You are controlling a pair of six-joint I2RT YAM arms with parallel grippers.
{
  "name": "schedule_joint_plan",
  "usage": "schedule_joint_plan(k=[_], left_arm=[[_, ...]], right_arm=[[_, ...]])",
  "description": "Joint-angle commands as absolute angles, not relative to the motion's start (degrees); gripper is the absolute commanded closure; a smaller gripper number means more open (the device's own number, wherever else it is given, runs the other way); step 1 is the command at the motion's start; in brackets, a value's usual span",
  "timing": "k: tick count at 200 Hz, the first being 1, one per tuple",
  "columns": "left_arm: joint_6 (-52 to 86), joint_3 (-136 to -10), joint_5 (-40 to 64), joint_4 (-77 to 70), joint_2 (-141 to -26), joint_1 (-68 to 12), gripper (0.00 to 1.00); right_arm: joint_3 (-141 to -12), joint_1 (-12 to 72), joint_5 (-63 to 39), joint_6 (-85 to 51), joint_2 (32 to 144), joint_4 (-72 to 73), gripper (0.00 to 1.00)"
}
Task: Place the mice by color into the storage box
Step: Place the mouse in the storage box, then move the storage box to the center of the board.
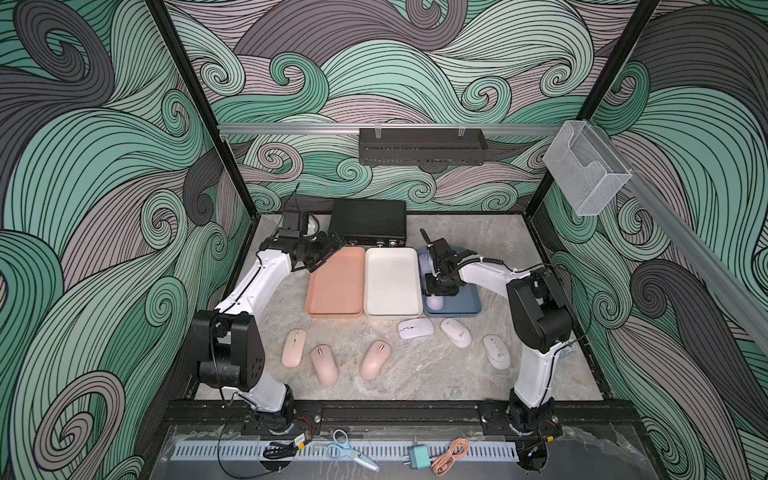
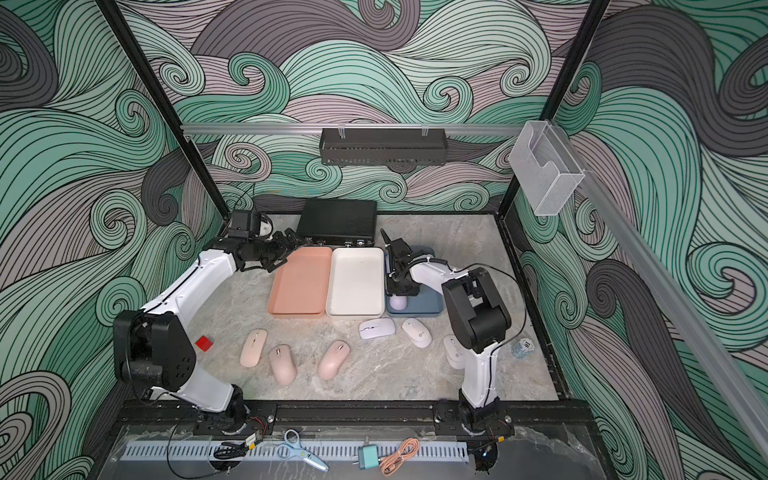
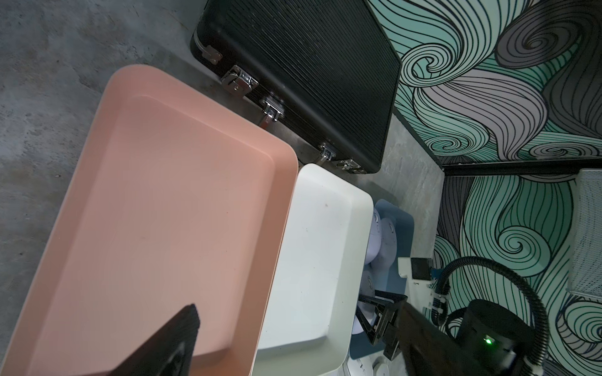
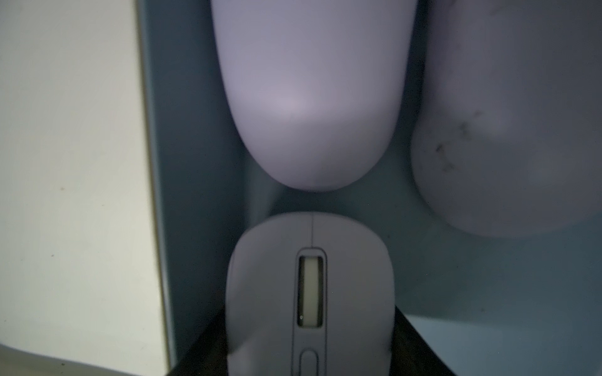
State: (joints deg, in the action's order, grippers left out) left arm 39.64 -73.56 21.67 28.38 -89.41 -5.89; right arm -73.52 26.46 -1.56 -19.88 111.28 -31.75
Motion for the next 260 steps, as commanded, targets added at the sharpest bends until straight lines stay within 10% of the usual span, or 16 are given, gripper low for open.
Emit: schedule_joint_plan(k=[1, 196, 260], left_arm=[[39.81, -73.39, 22.51, 27.55, -87.95, -6.16, 0.07], [39.99, -73.73, 24.43, 27.63, -88.13, -6.33, 0.08], [41.01, -73.06, 25.58, 26.38, -88.19, -6.67, 0.08]], right_arm=[[-74.51, 26.81, -1.37, -19.89, 112.56, -31.22, 0.41], [-79.04, 26.81, 1.20, -18.99, 106.33, -39.88, 0.30], [-77.93, 19.85, 18.53, -16.22, 99.82, -48.08, 0.31]])
